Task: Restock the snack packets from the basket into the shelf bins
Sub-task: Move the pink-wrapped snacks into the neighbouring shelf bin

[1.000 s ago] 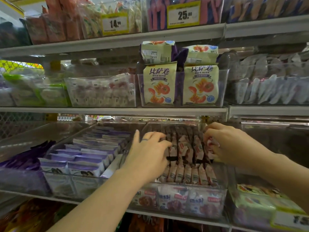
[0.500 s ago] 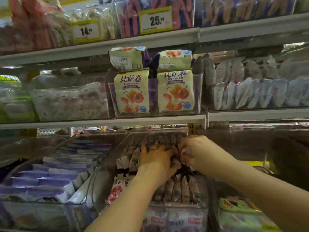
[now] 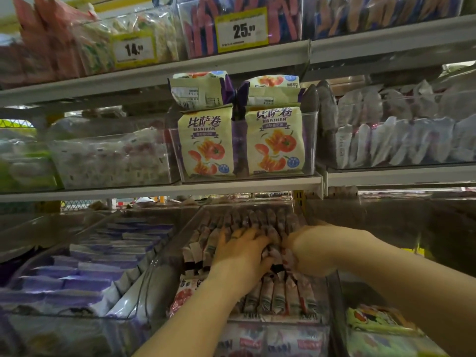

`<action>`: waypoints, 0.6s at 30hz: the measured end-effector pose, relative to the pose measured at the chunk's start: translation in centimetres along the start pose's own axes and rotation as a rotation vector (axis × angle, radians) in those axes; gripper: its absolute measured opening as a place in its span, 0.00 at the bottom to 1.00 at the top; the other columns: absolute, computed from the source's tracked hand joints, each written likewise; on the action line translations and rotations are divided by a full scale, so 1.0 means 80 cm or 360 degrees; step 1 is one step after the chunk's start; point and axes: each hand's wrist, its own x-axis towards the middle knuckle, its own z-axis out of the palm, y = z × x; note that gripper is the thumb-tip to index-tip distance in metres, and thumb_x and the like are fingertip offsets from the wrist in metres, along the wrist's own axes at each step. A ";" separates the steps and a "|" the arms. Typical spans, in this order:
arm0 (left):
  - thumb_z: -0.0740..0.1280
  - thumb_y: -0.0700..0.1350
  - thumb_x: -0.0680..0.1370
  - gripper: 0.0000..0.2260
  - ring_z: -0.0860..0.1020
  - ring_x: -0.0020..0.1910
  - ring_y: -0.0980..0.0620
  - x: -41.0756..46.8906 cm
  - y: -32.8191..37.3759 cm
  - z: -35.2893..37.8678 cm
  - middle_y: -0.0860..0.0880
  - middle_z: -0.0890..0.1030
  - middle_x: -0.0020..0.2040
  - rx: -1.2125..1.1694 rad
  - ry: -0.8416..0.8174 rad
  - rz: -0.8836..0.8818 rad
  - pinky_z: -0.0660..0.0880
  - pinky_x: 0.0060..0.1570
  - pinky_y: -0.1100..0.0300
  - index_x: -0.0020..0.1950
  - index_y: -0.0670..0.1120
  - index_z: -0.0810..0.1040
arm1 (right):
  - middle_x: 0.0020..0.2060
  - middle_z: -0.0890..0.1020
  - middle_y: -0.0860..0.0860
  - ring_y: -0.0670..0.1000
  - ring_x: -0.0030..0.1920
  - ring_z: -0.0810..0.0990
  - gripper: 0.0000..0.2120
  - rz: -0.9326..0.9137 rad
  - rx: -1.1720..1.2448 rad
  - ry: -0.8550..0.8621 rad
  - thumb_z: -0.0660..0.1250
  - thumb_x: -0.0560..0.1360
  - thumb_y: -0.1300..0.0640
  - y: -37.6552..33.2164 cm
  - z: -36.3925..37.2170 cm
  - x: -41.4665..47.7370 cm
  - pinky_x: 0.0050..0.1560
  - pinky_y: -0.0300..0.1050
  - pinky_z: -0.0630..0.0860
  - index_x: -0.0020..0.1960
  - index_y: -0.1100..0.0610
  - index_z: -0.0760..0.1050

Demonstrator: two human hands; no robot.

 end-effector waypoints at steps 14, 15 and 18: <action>0.67 0.53 0.76 0.11 0.77 0.53 0.58 -0.095 -0.106 -0.105 0.59 0.80 0.52 0.0074 -0.0219 -0.0016 0.72 0.55 0.60 0.58 0.59 0.79 | 0.53 0.82 0.49 0.52 0.51 0.80 0.13 -0.0499 0.0534 0.0754 0.66 0.75 0.49 -0.095 -0.007 0.005 0.52 0.49 0.78 0.59 0.48 0.77; 0.67 0.54 0.76 0.10 0.77 0.55 0.58 -0.101 -0.110 -0.107 0.59 0.81 0.53 0.0129 -0.0208 -0.0013 0.70 0.57 0.59 0.57 0.60 0.79 | 0.55 0.81 0.49 0.51 0.52 0.79 0.16 -0.0556 0.0593 0.0565 0.67 0.75 0.47 -0.111 -0.004 0.014 0.52 0.48 0.78 0.62 0.48 0.75; 0.65 0.54 0.77 0.10 0.70 0.64 0.58 -0.120 -0.118 -0.101 0.60 0.78 0.57 0.0222 -0.0249 0.0059 0.58 0.69 0.53 0.58 0.61 0.78 | 0.61 0.76 0.48 0.48 0.53 0.74 0.25 -0.0599 0.0630 0.0076 0.66 0.74 0.43 -0.137 0.008 0.045 0.54 0.46 0.73 0.69 0.46 0.68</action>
